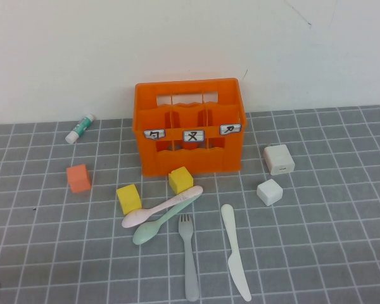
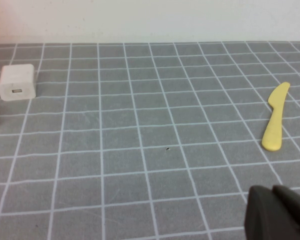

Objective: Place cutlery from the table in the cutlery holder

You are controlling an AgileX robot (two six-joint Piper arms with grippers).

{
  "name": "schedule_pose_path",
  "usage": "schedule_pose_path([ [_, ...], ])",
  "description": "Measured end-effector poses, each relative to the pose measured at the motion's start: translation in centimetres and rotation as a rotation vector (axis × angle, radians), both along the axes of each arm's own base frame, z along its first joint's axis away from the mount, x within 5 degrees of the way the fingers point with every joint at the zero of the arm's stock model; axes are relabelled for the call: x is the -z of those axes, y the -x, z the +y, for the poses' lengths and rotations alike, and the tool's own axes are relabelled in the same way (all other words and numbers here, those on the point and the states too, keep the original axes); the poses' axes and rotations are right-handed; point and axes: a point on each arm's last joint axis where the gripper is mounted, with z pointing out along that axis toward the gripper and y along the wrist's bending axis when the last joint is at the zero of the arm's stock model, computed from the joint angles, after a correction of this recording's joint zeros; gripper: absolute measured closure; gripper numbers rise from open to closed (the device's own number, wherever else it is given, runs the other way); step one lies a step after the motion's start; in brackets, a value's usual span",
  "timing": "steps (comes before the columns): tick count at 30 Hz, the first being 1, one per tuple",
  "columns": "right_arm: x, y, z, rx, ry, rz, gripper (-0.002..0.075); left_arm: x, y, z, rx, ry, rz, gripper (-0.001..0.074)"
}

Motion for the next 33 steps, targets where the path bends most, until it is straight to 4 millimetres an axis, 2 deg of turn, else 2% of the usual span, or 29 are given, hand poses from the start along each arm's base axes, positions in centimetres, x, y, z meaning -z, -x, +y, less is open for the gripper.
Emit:
schedule_pose_path([
  [2, 0.0, 0.0, 0.0, 0.0, 0.0, 0.0, 0.0729, -0.7, -0.1, 0.2, -0.04, 0.268, -0.043, 0.0736],
  [4, 0.0, 0.0, 0.0, 0.0, 0.0, 0.0, 0.0729, -1.2, -0.1, 0.6, -0.082, 0.377, -0.089, 0.0736],
  [14, 0.0, 0.0, 0.0, 0.0, 0.0, 0.0, 0.0729, -1.8, -0.1, 1.4, -0.161, 0.44, -0.166, 0.0736],
  [16, 0.0, 0.0, 0.0, 0.0, 0.0, 0.0, 0.0729, -1.7, -0.1, 1.0, -0.124, 0.372, -0.143, 0.0736],
  [18, 0.0, 0.0, 0.0, 0.0, 0.0, 0.0, 0.0729, -2.3, 0.1, 0.3, -0.047, 0.234, -0.128, 0.0736],
  [22, 0.0, 0.0, 0.0, 0.0, 0.0, 0.0, 0.0729, -6.6, 0.9, -0.8, 0.094, -0.069, -0.177, 0.0736],
  [24, 0.0, 0.0, 0.0, 0.0, 0.0, 0.0, 0.0729, -8.8, 0.7, -1.2, 0.147, -0.203, -0.159, 0.0736],
  [28, 0.0, 0.0, 0.0, 0.0, 0.0, 0.0, 0.0729, -11.6, -1.1, -1.8, 0.263, -0.387, -0.018, 0.0736],
  [33, 0.0, 0.0, 0.0, 0.0, 0.0, 0.0, 0.0729, -14.1, -5.8, -2.6, 0.517, -0.635, 0.225, 0.0736],
])
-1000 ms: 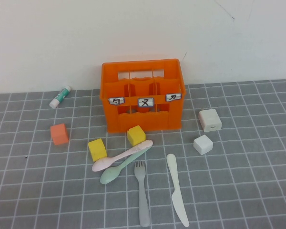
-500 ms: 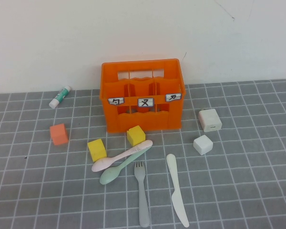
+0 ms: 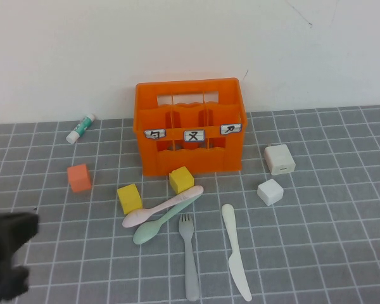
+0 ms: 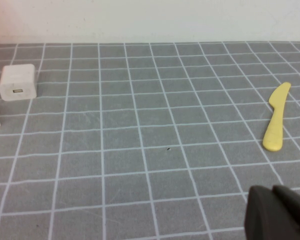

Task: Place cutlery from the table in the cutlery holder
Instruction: Pick up the spoon

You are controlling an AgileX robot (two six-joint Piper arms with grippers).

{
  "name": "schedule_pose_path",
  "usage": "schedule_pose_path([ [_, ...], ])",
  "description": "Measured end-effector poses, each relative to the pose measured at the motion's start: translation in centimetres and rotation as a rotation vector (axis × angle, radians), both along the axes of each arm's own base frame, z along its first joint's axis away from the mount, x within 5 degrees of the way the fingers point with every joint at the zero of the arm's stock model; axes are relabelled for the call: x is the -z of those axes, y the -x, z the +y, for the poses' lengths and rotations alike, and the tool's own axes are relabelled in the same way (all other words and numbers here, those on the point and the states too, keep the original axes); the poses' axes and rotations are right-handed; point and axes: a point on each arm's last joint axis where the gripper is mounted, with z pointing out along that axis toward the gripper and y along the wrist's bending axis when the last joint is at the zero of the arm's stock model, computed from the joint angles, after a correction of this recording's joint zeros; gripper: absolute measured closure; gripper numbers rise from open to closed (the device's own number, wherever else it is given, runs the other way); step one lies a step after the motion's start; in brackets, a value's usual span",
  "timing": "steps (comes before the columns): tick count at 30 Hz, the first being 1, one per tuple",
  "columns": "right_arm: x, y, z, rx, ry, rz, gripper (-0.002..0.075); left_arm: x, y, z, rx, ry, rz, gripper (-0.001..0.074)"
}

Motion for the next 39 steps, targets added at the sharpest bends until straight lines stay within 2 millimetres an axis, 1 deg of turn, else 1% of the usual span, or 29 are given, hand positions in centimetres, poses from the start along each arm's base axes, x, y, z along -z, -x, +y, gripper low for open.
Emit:
schedule_pose_path([
  [1, 0.0, 0.0, 0.0, 0.0, 0.0, 0.0, 0.0729, 0.0, -1.0, -0.1, 0.031, -0.026, 0.047, 0.0736],
  [3, 0.0, 0.0, 0.0, 0.0, 0.0, 0.0, 0.0729, -0.1, -3.6, -0.6, 0.153, -0.113, 0.151, 0.0736],
  [6, 0.0, 0.0, 0.0, 0.0, 0.0, 0.0, 0.0729, 0.5, -7.1, -1.7, 0.301, -0.225, 0.229, 0.0736],
  [8, 0.0, 0.0, 0.0, 0.0, 0.0, 0.0, 0.0729, 1.1, -9.0, -2.8, 0.386, -0.307, 0.265, 0.0736],
  [11, 0.0, 0.0, 0.0, 0.0, 0.0, 0.0, 0.0729, 2.3, -11.5, -5.2, 0.5, -0.433, 0.31, 0.0736],
  [13, 0.0, 0.0, 0.0, 0.0, 0.0, 0.0, 0.0729, 3.0, -12.8, -6.8, 0.535, -0.465, 0.344, 0.0734],
  [15, 0.0, 0.0, 0.0, 0.0, 0.002, 0.0, 0.0729, 3.7, -13.9, -8.5, 0.553, -0.471, 0.382, 0.0716],
  [17, 0.0, 0.0, 0.0, 0.0, 0.002, 0.0, 0.0729, 4.6, -14.6, -10.0, 0.574, -0.47, 0.415, 0.0674],
  [18, 0.0, 0.0, 0.0, 0.0, 0.002, 0.0, 0.0729, 5.0, -14.8, -10.6, 0.583, -0.471, 0.427, 0.0637],
  [19, 0.0, 0.0, 0.0, 0.0, 0.002, 0.0, 0.0729, 5.6, -15.0, -11.4, 0.601, -0.468, 0.444, 0.0589],
  [22, 0.0, 0.0, 0.0, 0.0, 0.002, 0.0, 0.0729, 7.3, -15.3, -12.9, 0.639, -0.461, 0.477, 0.0411],
  [24, 0.0, 0.0, 0.0, 0.0, 0.002, 0.0, 0.0729, 8.5, -15.5, -13.5, 0.66, -0.471, 0.505, 0.0322],
  [25, 0.0, 0.0, 0.0, 0.0, 0.002, 0.0, 0.0729, 9.1, -15.7, -13.8, 0.655, -0.47, 0.522, 0.0292],
  [28, 0.0, 0.0, 0.0, 0.0, 0.002, 0.0, 0.0729, 10.9, -16.2, -14.7, 0.589, -0.442, 0.589, 0.0264],
  [34, 0.0, 0.0, 0.0, 0.0, 0.001, 0.002, 0.0729, 14.4, -17.9, -15.5, 0.353, -0.356, 0.689, 0.0274],
  [36, 0.0, 0.0, 0.0, 0.0, 0.001, 0.002, 0.0729, 15.0, -18.4, -15.5, 0.276, -0.331, 0.696, 0.0274],
  [39, 0.0, 0.0, 0.0, 0.0, 0.001, 0.002, 0.0729, 15.5, -19.1, -15.6, 0.194, -0.309, 0.669, 0.0275],
])
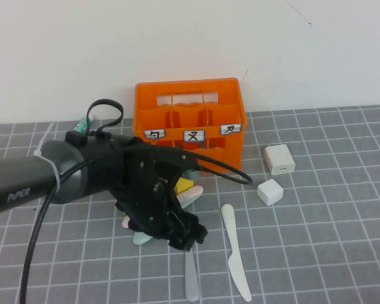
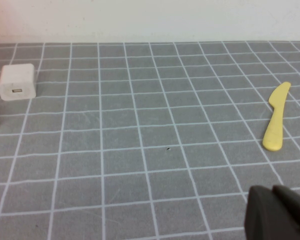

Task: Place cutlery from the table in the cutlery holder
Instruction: Pick up the spoon

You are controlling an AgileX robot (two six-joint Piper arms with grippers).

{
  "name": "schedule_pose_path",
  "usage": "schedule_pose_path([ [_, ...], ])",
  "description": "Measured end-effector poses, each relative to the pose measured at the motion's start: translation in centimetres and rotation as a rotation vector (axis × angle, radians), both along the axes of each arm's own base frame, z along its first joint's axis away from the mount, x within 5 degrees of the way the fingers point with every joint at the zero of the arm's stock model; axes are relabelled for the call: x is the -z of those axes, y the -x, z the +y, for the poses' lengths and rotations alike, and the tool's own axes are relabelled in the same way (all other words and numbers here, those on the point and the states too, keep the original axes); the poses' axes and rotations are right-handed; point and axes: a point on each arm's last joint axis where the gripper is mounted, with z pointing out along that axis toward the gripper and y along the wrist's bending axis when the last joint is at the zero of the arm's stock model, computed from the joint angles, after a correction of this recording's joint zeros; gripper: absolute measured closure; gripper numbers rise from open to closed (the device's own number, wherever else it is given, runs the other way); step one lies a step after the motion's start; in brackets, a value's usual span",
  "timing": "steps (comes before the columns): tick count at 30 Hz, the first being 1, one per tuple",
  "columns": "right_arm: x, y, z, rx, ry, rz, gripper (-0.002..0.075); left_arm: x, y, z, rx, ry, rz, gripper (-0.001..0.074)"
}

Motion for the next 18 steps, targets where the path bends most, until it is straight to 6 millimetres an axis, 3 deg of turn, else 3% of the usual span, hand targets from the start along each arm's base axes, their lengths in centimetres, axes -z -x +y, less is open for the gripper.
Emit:
schedule_pose_path([
  [10, 0.0, 0.0, 0.0, 0.0, 0.0, 0.0, 0.0729, 0.0, -1.2, 1.0, 0.17, -0.142, -0.164, 0.0275],
  [18, 0.0, 0.0, 0.0, 0.0, 0.0, 0.0, 0.0729, -0.5, -3.0, 1.8, 0.187, -0.144, -0.32, 0.0275],
])
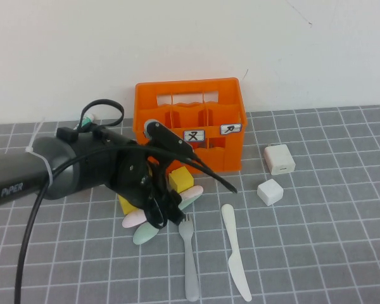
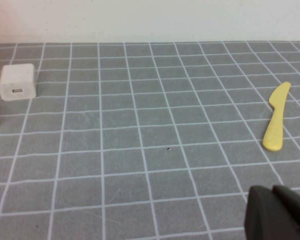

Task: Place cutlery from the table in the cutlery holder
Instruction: Pick up the spoon

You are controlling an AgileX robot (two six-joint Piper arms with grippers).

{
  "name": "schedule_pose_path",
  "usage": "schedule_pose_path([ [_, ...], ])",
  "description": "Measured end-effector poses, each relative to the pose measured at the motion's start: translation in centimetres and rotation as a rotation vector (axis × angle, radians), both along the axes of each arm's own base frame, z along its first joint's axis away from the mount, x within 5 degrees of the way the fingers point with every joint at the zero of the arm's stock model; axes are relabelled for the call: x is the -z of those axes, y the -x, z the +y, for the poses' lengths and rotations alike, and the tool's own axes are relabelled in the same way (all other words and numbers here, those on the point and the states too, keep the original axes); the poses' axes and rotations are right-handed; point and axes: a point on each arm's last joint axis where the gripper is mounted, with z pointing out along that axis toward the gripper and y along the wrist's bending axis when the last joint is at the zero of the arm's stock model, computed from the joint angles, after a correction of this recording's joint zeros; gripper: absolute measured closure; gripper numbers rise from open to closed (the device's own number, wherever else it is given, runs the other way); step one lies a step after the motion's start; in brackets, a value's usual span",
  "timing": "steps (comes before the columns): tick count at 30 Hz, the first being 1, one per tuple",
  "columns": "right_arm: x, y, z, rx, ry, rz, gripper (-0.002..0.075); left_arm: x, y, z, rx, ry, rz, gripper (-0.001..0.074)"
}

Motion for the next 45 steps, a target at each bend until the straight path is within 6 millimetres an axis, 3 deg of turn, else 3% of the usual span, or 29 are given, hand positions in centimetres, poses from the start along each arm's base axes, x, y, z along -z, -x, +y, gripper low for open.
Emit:
schedule_pose_path([
  [6, 0.0, 0.0, 0.0, 0.0, 0.0, 0.0, 0.0729, -0.1, -0.9, 0.1, -0.008, 0.039, -0.074, 0.0275],
  [16, 0.0, 0.0, 0.0, 0.0, 0.0, 0.0, 0.0729, 2.4, -1.8, 1.0, -0.029, 0.01, -0.027, 0.0275],
  [30, 0.0, 0.0, 0.0, 0.0, 0.0, 0.0, 0.0729, 4.3, -2.4, 0.7, -0.049, 0.036, -0.018, 0.0279],
  [33, 0.0, 0.0, 0.0, 0.0, 0.0, 0.0, 0.0729, 4.4, -2.5, 0.6, -0.055, 0.04, -0.014, 0.0325],
  [41, 0.0, 0.0, 0.0, 0.002, 0.0, 0.0, 0.0729, 5.0, -2.5, 0.8, -0.058, 0.032, 0.009, 0.0573],
  [45, 0.0, 0.0, 0.0, 0.002, 0.0, 0.0, 0.0729, 5.1, -2.2, 0.8, -0.058, 0.025, 0.035, 0.0619],
])
